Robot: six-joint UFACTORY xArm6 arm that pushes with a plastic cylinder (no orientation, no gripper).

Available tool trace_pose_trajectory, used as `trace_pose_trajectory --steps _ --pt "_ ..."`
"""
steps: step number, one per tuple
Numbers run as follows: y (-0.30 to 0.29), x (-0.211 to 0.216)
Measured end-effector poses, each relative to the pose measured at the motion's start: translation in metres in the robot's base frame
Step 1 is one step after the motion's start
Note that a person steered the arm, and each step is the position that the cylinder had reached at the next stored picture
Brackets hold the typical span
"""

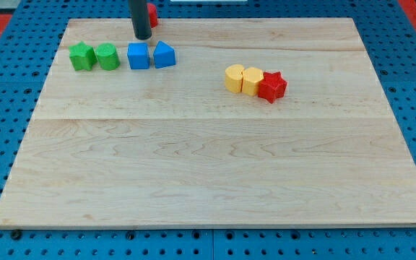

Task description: Push the triangle to the top of the heart

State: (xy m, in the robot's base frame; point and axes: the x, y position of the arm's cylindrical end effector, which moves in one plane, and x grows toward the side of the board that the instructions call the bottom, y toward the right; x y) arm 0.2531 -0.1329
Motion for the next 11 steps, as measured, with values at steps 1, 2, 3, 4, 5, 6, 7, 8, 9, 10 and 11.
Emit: trace_pose_trajectory --steps 1,2,3,4,5,6,7,8,9,10,11 --pt "-0.004 0.041" --pt "-0.004 0.078" --pt "-0.001 0.088" --pt "-0.001 0.076" --pt "-0.001 0.068" --pt "0.009 0.068" --pt "0.035 0.067" --pt "0.054 0.039" --pt "0.052 0.04" --pt "0.098 0.025" --pt "0.129 0.015"
